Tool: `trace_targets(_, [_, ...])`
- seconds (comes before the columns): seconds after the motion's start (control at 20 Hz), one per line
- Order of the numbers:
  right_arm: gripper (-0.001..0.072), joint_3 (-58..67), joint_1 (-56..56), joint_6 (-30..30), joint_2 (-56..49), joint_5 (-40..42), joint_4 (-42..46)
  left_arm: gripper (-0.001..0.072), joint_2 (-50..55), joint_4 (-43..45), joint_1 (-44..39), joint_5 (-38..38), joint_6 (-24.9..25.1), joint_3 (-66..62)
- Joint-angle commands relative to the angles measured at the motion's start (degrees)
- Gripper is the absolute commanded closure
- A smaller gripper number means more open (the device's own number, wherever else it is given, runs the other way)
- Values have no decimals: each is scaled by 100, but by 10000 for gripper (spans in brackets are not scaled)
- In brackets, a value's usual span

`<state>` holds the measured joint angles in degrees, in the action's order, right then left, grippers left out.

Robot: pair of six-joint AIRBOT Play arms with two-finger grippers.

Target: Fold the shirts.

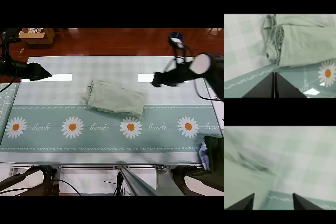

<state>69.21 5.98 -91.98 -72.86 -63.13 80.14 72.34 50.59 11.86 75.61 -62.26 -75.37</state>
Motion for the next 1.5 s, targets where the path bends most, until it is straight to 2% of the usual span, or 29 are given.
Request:
trace_targets(0.0, [123,-916,-1213,348,236,-599,-1318,566,-2,0,2,-7,7,9])
trace_targets(0.05, [123,-1311,-1266,555,216,-109,-2094,481,-2,2,2,-2,7,9])
trace_targets(0.1, [123,-1644,-1235,767,166,323,-2697,436,-2,0,2,13,4,9])
trace_targets(0.25, [123,-2253,-850,1128,-254,1311,-3694,436,-2,0,2,157,2,9])
trace_targets(0.45, [125,-2271,4,1864,-1086,1954,-5281,436,-2,0,2,350,-153,9])
trace_targets(0.5, [127,-2271,195,1867,-1239,2149,-5602,437,-2,0,2,354,-208,9])
trace_targets(0.55, [159,-2271,341,1878,-1353,2269,-5853,437,-2,-2,2,356,-214,9])
trace_targets(0.6, [330,-2243,411,1952,-1399,2286,-5969,438,-2,-2,2,354,-297,9])
trace_targets(0.65, [566,-2159,398,2083,-1390,2194,-5989,438,-2,-2,2,356,-341,9])
trace_targets(0.7, [673,-2024,319,2271,-1335,1912,-5984,438,-2,-2,2,358,-341,9])
trace_targets(0.75, [674,-1847,186,2535,-1207,1589,-5982,439,-2,-2,2,356,-341,9])
trace_targets(0.85, [674,-1419,-157,2601,-739,1064,-5729,439,-2,-2,2,356,-339,9])
trace_targets(0.9, [674,-1191,-363,2468,-437,887,-5523,442,-2,-2,2,356,-339,9])
trace_targets(1.05, [675,-435,-1121,1316,634,422,-4334,443,-2,-2,2,356,-339,9])
trace_targets(1.2, [676,190,-2081,385,1602,-632,-3263,445,-2,-133,-9,356,-595,9])
trace_targets(1.3, [676,483,-2839,101,2111,-1427,-2712,446,-2,-393,-9,350,-590,9])
trace_targets(1.45, [676,732,-3978,28,2649,-2592,-1663,445,-2,-457,-9,350,-459,9])
